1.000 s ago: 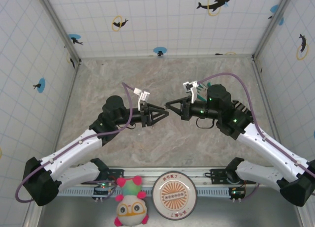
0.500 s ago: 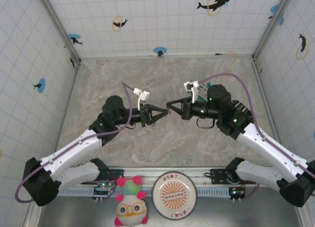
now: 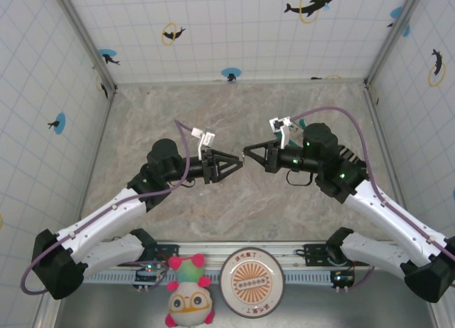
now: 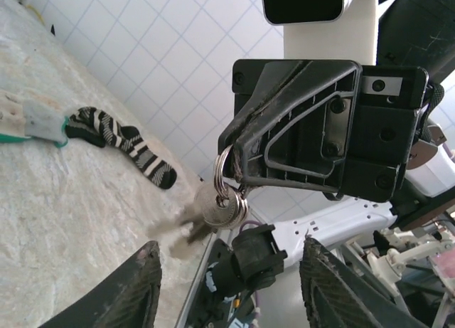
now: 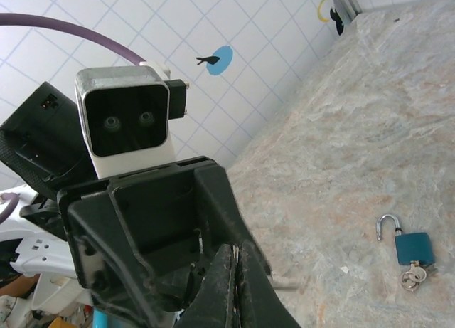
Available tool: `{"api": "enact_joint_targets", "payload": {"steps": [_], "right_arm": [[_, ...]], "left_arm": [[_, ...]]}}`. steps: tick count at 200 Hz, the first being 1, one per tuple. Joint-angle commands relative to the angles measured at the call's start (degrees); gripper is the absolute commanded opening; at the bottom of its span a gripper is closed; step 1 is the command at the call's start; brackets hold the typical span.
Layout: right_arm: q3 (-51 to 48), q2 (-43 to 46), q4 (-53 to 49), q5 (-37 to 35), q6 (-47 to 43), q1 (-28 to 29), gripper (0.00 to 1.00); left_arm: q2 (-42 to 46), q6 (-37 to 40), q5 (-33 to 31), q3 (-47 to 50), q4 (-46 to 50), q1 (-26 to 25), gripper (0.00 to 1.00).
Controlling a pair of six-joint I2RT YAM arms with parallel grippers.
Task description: Unlock with the key
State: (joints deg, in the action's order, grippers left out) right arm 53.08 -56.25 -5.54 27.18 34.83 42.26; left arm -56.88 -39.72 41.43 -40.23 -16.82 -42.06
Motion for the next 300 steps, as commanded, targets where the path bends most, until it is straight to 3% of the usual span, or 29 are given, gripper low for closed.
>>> {"api": "enact_joint_targets", "payload": {"steps": [1,53,89,162,243,265,300], "right_arm": [[-1.2,0.7,3.1,1.7,1.2,0.0,0.00],[-2.0,0.1,5.7,2.3,2.5,0.8,0.00],[-2.2,-0.6,6.6,2.6,2.8,1.2,0.00],[-2.7,0.3,5.2,1.1,2.2,0.5,0.00],[-2.4,1.4,4.4,0.8,2.0,-0.1,0.00],[-2.2,1.7,4.6,0.7,2.1,-0.2,0.00],[-1.7,1.3,4.9,1.4,2.5,-0.2,0.00]], "left_arm": [[0.8,1.1,-0.4,-1.4,-0.7,-0.4,0.58],[-1.6,0.3,1.4,-2.6,-3.0,-0.6,0.65],[-2.7,-0.2,1.8,-3.0,-4.5,-1.3,0.62],[-1.0,0.2,0.8,-2.3,-2.5,-1.4,0.31],[-0.9,0.2,0.7,-1.4,-1.5,-1.4,0.15],[-1.0,0.3,0.5,-1.3,-1.2,-1.4,0.17],[-1.6,0.2,-0.2,-1.7,-1.4,-1.4,0.44]]}}
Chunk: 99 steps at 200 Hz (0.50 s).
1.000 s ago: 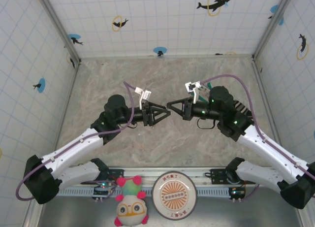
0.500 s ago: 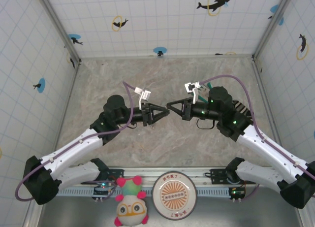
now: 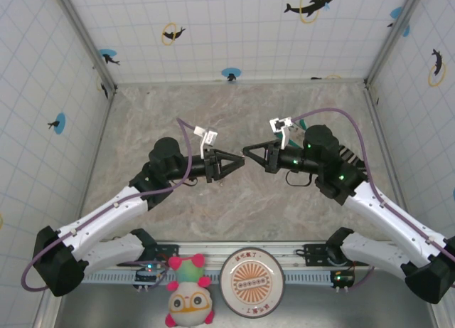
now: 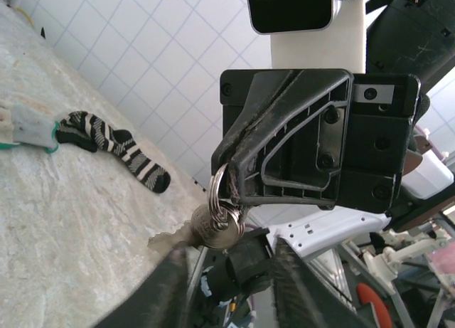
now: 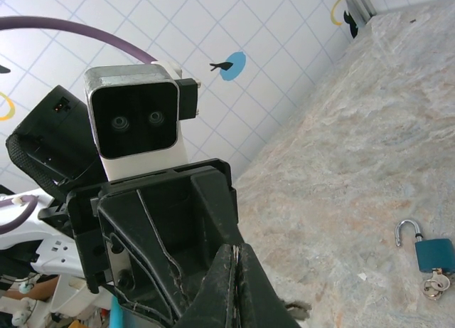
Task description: Unlock with the key
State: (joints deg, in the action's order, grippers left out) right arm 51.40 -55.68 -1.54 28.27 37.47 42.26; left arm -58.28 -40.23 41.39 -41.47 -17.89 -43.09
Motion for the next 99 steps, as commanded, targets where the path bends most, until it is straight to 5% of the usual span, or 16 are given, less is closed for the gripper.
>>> {"api": "enact_joint_targets", "payload": {"steps": [1,68,99], "right_arm": [[-0.1,0.7,0.9,0.3,-0.1,-0.2,0.00],[-0.6,0.1,3.0,1.0,1.2,0.4,0.00],[-1.0,-0.1,3.2,0.8,1.1,0.3,0.00]], "left_arm": [[-0.2,0.7,-0.2,-0.6,-0.4,-0.3,0.45],[-2.1,0.4,0.7,-2.3,-1.9,-0.8,0.52],[-2.0,0.2,0.8,-2.5,-2.4,-1.0,0.43]]}}
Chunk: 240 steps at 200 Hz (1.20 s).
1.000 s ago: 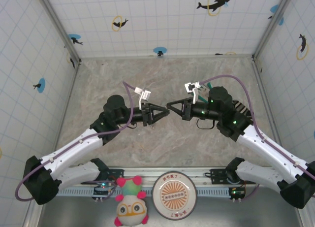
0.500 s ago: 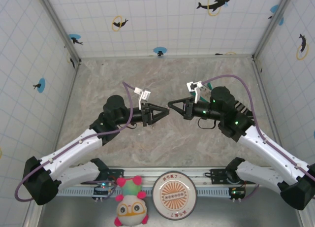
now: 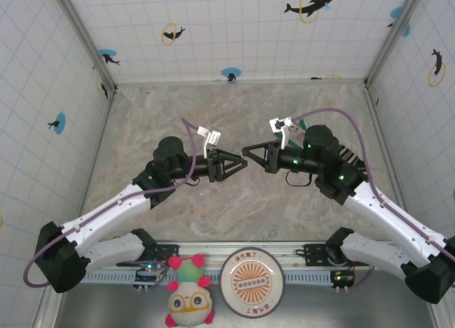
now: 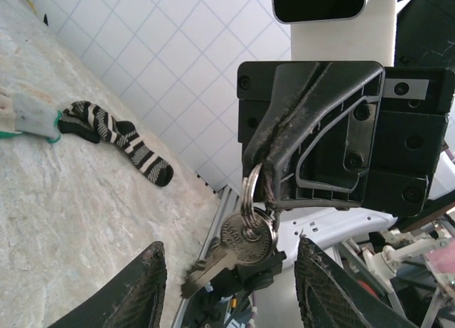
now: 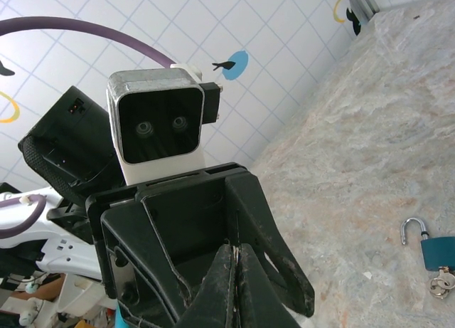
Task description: Unlock with the key
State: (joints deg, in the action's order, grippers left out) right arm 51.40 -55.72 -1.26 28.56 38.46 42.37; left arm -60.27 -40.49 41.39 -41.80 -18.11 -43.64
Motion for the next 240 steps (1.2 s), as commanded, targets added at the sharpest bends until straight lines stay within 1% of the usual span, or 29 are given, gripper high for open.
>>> {"api": "enact_joint_targets", "payload": {"steps": [1,32,55,67,99,106,134,143,147,165,172,205,240], "right_arm": [[-1.0,-0.1,2.9,0.5,0.1,0.2,0.00],[-1.5,0.1,2.7,0.0,0.0,0.1,0.00],[-1.9,0.6,2.5,-0.4,0.0,-0.1,0.00],[-2.1,1.0,2.1,-0.5,-0.2,-0.2,0.00],[-2.2,1.6,1.7,-0.7,-0.2,-0.7,0.00],[-2.1,1.6,1.7,-0.8,-0.2,-0.7,0.00],[-2.2,1.8,1.6,-0.9,-0.1,-0.8,0.00],[-2.1,1.9,1.7,-0.9,-0.1,-0.8,0.00],[-2.2,1.9,1.8,-0.9,0.0,-0.8,0.00],[-2.2,1.8,2.1,-0.6,0.2,-0.8,0.00],[-2.2,1.6,2.2,-0.5,0.4,-0.8,0.00],[-2.3,1.6,3.0,-0.2,0.9,-0.5,0.00],[-2.9,1.4,3.9,-0.3,1.4,-0.3,0.00]], "left_arm": [[0.0,0.5,0.8,-2.1,-2.2,-0.5,0.42],[0.7,0.7,0.5,-1.7,-1.5,-0.5,0.29],[1.2,0.8,0.2,-1.4,-0.7,-0.5,0.27],[1.5,1.1,0.0,-1.2,-0.1,-0.5,0.22],[1.9,1.3,-0.2,-0.9,0.4,-0.5,0.18],[1.9,1.3,-0.1,-0.8,0.4,-0.5,0.15],[1.7,1.2,-0.1,-0.6,0.5,-0.5,0.14],[1.6,1.2,-0.2,-0.5,0.6,-0.5,0.15],[1.6,1.2,-0.3,-0.6,0.6,-0.5,0.18],[1.5,1.2,-0.9,-0.6,0.7,-0.5,0.39],[1.4,1.2,-1.0,-0.8,0.7,-0.5,0.44],[0.6,1.0,-0.2,-1.5,-0.3,-0.5,0.46],[0.0,0.5,0.5,-1.9,-1.4,-0.6,0.46]]}}
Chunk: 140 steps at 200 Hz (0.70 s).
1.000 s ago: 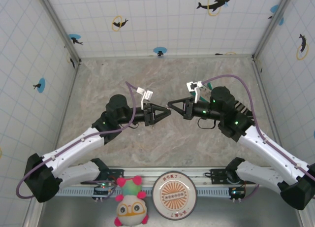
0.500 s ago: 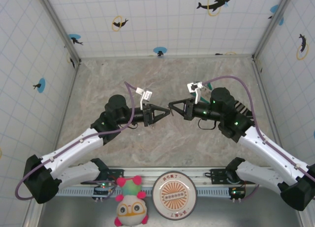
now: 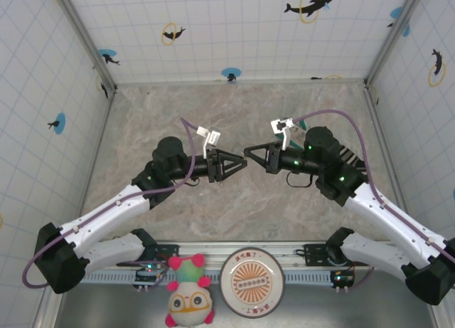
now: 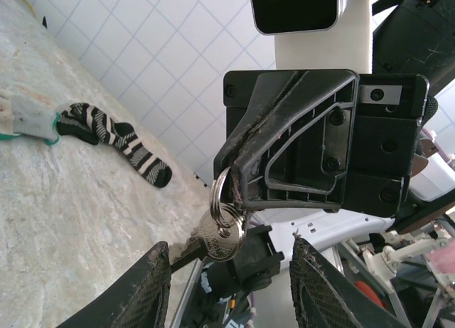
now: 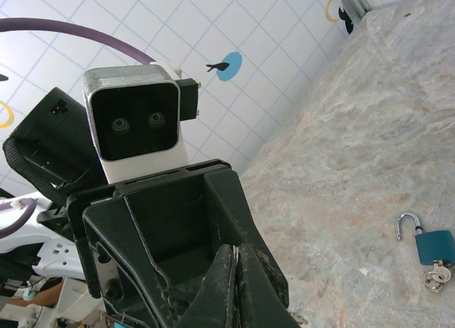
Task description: Unlock with the key
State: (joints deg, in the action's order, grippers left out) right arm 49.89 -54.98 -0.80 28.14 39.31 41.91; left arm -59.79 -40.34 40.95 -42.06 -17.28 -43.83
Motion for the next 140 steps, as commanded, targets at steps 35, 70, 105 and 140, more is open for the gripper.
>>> {"api": "enact_joint_targets", "payload": {"steps": [35,70,105,140], "right_arm": [[-1.5,0.4,4.1,0.3,0.8,0.3,0.00],[-1.6,0.4,4.6,0.4,1.2,0.4,0.00],[-2.0,0.1,5.9,0.8,1.7,1.1,0.00],[-2.3,0.4,5.3,0.2,1.2,1.0,0.00]], "left_arm": [[-0.4,0.3,0.9,-1.4,-2.5,-0.6,0.40],[-0.4,0.4,0.7,-1.3,-2.7,-0.6,0.47],[-1.2,0.1,0.6,-1.8,-3.2,-0.7,0.51],[-0.9,0.1,0.8,-1.8,-3.3,-0.7,0.42]]}}
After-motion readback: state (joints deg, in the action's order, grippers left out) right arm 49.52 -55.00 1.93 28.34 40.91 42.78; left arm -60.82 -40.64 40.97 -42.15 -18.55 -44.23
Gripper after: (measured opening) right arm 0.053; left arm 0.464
